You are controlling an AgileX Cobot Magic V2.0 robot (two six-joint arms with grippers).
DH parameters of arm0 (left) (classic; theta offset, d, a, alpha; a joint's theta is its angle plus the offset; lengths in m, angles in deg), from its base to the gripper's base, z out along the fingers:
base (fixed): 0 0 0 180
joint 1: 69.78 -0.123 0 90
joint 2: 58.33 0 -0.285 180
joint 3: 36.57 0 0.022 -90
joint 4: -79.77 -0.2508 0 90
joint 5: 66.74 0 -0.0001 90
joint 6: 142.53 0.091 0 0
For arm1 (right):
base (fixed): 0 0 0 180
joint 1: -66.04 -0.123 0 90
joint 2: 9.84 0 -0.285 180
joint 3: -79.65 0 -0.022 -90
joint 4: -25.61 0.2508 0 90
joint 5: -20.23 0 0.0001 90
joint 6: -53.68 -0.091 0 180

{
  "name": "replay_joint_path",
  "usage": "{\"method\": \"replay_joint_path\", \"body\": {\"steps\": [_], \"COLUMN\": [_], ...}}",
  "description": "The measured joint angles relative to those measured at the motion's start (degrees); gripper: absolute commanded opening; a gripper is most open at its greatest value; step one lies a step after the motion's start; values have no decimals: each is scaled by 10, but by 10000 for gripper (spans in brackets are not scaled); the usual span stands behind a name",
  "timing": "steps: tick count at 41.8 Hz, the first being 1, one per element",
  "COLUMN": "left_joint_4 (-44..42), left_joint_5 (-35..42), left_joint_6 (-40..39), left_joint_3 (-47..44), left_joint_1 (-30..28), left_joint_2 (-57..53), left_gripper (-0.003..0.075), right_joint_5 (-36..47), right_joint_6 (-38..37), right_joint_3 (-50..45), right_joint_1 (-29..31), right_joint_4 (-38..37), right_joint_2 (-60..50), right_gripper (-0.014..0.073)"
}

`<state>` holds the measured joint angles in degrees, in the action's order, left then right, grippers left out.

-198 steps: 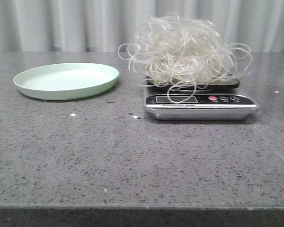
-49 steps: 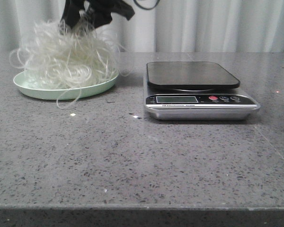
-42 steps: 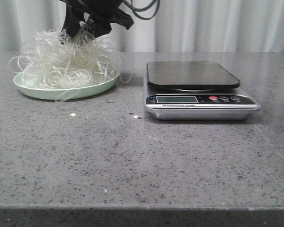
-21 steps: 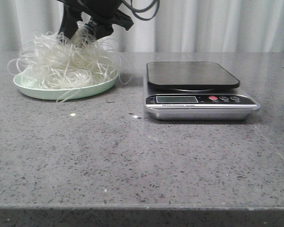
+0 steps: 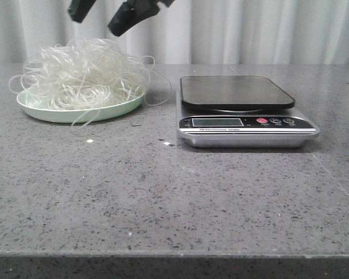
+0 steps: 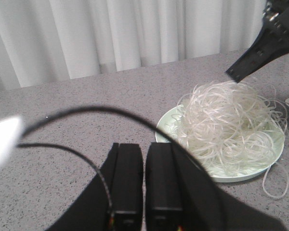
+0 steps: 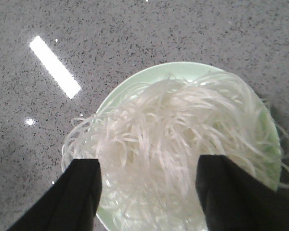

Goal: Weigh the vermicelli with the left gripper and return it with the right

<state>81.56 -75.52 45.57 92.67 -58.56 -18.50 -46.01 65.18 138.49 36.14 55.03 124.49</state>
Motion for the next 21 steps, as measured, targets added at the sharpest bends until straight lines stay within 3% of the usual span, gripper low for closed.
{"method": "replay_joint_path", "body": {"steps": [4, 13, 21], "left_joint_4": [0, 0, 0], "left_joint_5": [0, 0, 0], "left_joint_6": [0, 0, 0], "left_joint_3": [0, 0, 0], "left_joint_1": [0, 0, 0], "left_joint_2": [0, 0, 0], "left_gripper": [137, 137, 137], "right_joint_5": [-37, -53, -55], "right_joint_6": [0, 0, -9], "right_joint_3": [26, 81, 93], "right_joint_1": [25, 83, 121], "right_joint_4": [0, 0, -17], "right_joint_2": [0, 0, -18], "right_gripper": [482, 136, 153]}}
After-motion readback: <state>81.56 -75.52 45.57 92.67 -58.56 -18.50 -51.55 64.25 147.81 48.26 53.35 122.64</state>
